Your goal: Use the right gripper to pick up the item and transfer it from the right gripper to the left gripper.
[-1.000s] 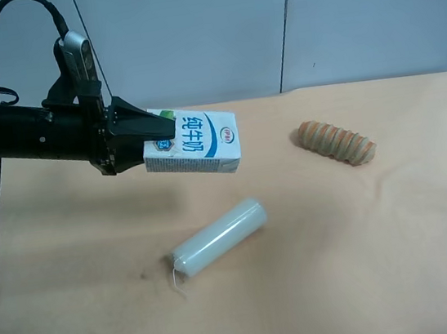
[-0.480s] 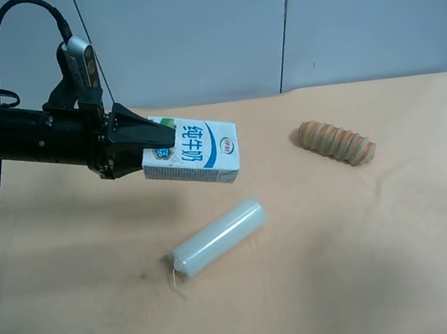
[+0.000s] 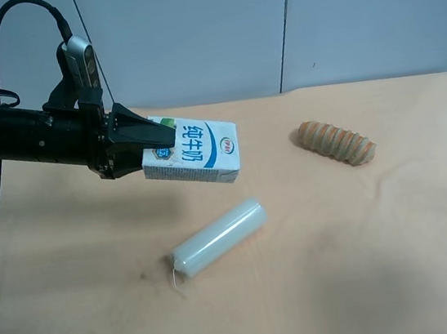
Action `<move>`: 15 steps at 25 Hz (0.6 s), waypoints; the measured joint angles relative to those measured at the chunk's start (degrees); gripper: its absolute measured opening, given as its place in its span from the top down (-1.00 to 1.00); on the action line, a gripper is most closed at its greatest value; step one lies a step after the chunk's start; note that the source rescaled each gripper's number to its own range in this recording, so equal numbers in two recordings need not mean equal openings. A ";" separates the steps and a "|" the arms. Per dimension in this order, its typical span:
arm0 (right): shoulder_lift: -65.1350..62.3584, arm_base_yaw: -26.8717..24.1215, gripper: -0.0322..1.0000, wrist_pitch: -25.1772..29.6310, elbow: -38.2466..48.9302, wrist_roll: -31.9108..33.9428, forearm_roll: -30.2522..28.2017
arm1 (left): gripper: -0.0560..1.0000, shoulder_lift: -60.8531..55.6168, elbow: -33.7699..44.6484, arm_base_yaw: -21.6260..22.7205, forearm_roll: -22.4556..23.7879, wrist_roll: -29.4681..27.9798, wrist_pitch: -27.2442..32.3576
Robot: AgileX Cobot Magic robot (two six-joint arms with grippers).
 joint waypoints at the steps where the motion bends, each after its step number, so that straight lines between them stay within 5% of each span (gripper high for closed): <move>1: 0.00 0.00 -0.51 -1.06 0.45 0.00 0.36 | 0.88 0.00 -0.05 0.00 0.00 0.00 0.00; 10: -2.17 0.53 -0.51 -2.53 1.11 -2.02 2.92 | 0.88 0.00 -0.05 0.00 0.00 0.11 0.00; 15: -7.55 -7.11 -0.51 -2.48 1.11 -2.04 1.96 | 0.88 0.00 -0.05 0.00 0.00 0.11 0.00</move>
